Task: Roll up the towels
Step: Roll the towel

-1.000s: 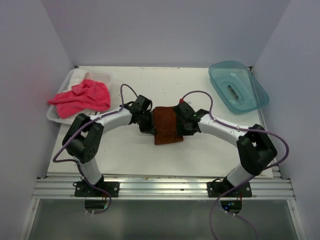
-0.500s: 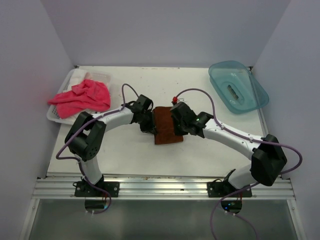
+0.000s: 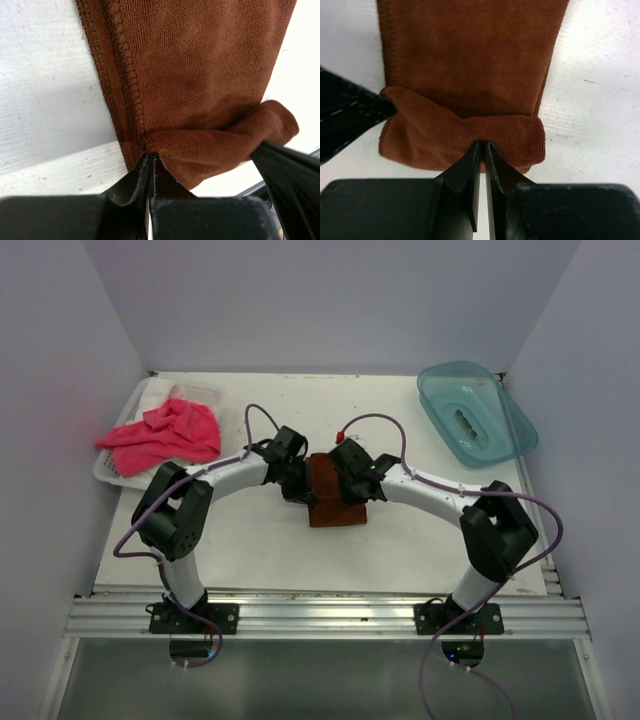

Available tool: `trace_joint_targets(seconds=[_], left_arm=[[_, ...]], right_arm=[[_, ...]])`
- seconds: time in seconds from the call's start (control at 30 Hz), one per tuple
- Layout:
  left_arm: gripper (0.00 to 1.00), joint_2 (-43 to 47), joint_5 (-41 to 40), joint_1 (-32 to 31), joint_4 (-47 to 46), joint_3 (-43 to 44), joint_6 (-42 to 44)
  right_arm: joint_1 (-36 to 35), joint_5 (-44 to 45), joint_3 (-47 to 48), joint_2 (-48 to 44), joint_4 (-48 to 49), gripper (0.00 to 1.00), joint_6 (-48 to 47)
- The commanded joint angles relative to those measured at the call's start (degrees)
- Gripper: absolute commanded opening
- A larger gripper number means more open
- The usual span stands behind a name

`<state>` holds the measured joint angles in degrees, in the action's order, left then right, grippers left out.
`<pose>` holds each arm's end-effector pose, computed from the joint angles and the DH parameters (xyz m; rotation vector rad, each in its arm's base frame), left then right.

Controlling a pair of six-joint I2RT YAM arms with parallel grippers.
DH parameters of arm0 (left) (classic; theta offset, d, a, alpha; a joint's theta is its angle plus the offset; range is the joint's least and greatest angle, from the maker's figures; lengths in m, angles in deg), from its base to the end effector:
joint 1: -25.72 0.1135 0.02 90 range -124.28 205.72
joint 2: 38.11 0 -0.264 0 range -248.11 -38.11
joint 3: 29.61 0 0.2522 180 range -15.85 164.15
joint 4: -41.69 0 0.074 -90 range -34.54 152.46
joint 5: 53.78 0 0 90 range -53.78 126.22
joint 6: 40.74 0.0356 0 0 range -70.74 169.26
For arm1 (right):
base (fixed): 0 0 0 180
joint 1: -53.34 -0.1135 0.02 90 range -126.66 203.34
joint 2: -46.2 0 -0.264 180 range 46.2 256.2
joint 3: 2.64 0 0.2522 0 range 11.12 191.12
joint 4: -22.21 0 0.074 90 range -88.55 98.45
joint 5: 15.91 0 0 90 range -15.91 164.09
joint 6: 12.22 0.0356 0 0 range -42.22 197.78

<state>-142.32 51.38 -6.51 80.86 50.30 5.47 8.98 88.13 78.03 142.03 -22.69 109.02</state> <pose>0.3022 -0.2015 0.1687 -0.1982 2.8463 -0.7130 0.2523 0.2346 0.2161 -0.2101 2.5703 0.1716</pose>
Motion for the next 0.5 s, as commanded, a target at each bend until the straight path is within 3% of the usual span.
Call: trace_joint_targets(seconds=[0.0, 0.13, 0.33, 0.4, 0.47], left_arm=[[0.00, -0.2, -0.4, 0.6, -0.6, 2.1, 1.3], [0.01, 0.8, 0.0, 0.5, -1.4, 1.9, 1.6], [0.31, 5.1, -1.1, 0.6, -1.2, 1.4, 1.4], [0.38, 6.4, -1.6, 0.6, -1.0, 1.0, 1.7], [0.39, 8.4, -1.9, 0.7, -1.1, 0.0, 1.4]], right_arm=[[1.7, 1.6, 2.1, 2.2, 2.4, 0.11, -0.4], [3.7, 0.9, 2.8, 5.0, 2.7, 0.10, -0.5], [4.7, -0.8, 3.3, 7.1, 3.5, 0.09, -0.7], [4.6, -2.4, 3.3, 7.4, 4.1, 0.09, -0.8], [4.6, -3.4, 3.6, 8.1, 4.9, 0.10, -1.0]])
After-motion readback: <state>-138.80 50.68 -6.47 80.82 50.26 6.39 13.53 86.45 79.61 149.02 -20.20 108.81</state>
